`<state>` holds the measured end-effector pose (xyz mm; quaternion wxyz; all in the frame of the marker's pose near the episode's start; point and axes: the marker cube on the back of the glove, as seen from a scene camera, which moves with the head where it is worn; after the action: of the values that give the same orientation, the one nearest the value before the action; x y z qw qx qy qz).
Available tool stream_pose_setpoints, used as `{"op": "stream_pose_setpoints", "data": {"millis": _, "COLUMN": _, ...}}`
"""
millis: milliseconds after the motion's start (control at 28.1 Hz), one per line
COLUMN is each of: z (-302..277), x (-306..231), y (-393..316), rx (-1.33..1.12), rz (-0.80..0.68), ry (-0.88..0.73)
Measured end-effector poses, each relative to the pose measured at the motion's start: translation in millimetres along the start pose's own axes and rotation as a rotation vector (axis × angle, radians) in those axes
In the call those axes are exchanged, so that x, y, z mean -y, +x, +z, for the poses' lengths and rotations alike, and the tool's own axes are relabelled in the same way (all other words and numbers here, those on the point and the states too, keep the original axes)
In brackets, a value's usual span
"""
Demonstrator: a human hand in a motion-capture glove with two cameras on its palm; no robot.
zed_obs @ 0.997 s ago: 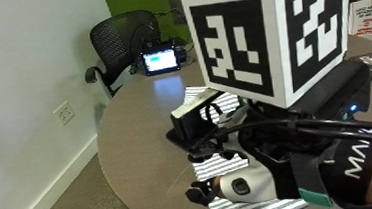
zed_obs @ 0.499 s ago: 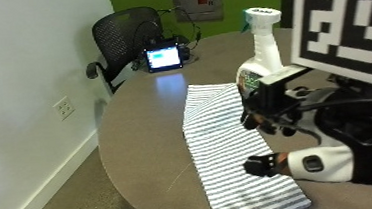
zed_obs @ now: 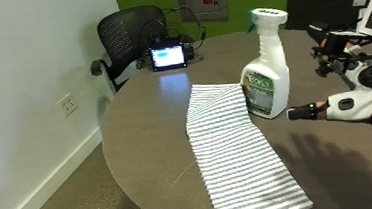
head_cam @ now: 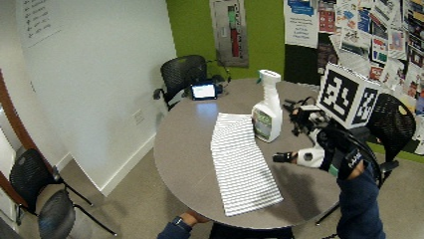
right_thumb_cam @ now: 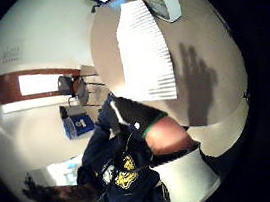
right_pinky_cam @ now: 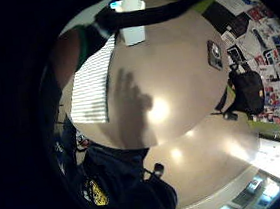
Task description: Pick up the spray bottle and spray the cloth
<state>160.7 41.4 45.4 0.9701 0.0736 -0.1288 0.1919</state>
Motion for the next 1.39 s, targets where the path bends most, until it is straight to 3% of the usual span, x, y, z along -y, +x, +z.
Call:
{"op": "stream_pose_setpoints", "data": {"millis": 214, "z": 17.4, "x": 41.2, "y": 40.0, "rx": 0.181, "rz": 0.083, "ry": 0.027}}
{"op": "stream_pose_setpoints", "data": {"millis": 641, "z": 44.6, "x": 123.4, "y": 100.8, "rx": 0.418, "rz": 0.287, "ry": 0.307}}
{"op": "stream_pose_setpoints", "data": {"millis": 855, "z": 57.3, "x": 132.3, "y": 131.4, "rx": 0.417, "rz": 0.372, "ry": 0.45}}
{"op": "stream_pose_setpoints", "data": {"millis": 1068, "z": 65.3, "x": 133.5, "y": 147.8, "rx": 0.481, "rz": 0.358, "ry": 0.592}}
{"op": "stream_pose_setpoints", "data": {"millis": 1389, "z": 67.2, "x": 138.9, "y": 151.3, "rx": 0.8, "rz": 0.365, "ry": 0.725}}
